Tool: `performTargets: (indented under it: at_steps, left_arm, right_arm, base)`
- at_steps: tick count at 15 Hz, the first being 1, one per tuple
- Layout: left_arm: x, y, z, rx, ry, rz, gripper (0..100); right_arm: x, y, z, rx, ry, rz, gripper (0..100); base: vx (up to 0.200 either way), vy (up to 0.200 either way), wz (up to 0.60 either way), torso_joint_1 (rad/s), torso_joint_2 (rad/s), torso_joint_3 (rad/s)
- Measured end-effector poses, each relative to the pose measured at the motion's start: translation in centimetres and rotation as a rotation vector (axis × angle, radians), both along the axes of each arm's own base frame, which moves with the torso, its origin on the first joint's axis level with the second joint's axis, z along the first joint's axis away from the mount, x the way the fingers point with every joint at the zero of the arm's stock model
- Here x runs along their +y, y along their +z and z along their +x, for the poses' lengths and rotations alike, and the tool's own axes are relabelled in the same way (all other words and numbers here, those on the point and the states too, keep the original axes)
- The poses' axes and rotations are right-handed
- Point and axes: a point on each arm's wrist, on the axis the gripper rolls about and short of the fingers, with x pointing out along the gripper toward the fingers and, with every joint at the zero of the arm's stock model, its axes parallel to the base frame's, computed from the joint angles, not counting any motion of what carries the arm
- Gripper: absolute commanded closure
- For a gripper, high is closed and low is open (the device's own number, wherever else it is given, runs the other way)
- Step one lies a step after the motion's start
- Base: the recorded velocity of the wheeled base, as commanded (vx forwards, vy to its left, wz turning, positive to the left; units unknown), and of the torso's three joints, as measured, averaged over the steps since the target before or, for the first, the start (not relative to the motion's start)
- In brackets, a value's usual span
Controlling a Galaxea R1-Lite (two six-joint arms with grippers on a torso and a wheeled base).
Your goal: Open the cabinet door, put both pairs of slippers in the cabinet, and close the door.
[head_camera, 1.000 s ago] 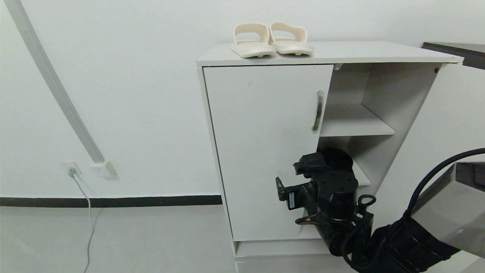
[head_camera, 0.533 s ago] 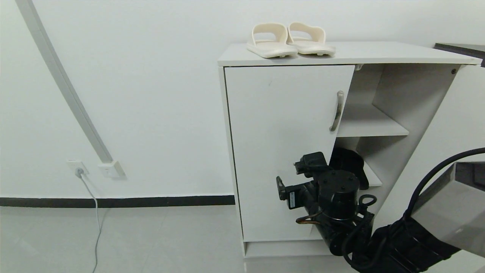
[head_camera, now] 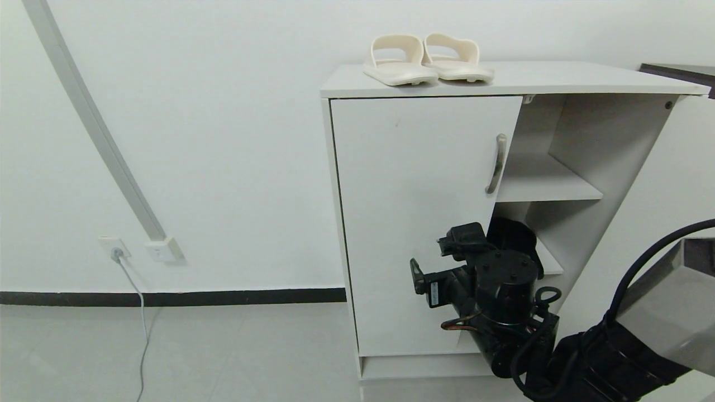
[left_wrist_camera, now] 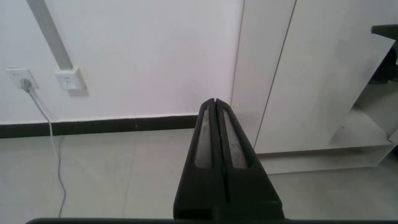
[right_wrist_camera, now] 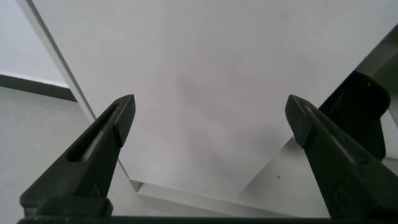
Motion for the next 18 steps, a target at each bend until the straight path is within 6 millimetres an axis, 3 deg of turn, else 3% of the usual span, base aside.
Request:
performTargets:
  at_steps: [6, 18]
  left_arm:
    - [0.0, 0.0, 0.0, 0.0, 0.0, 0.0, 100]
    - [0.0, 0.0, 0.0, 0.0, 0.0, 0.0, 100]
  right_arm:
    - [0.05, -0.02, -0.1, 0.001, 0.003, -0.002, 0]
    - [-0.05, -0.21, -0.17, 0.007, 0.004, -0.008, 0]
  base:
    - [0.0, 0.0, 0.0, 0.003, -0.04, -0.035]
    - [0.0, 0.0, 0.0, 0.093, -0.43, -0.337]
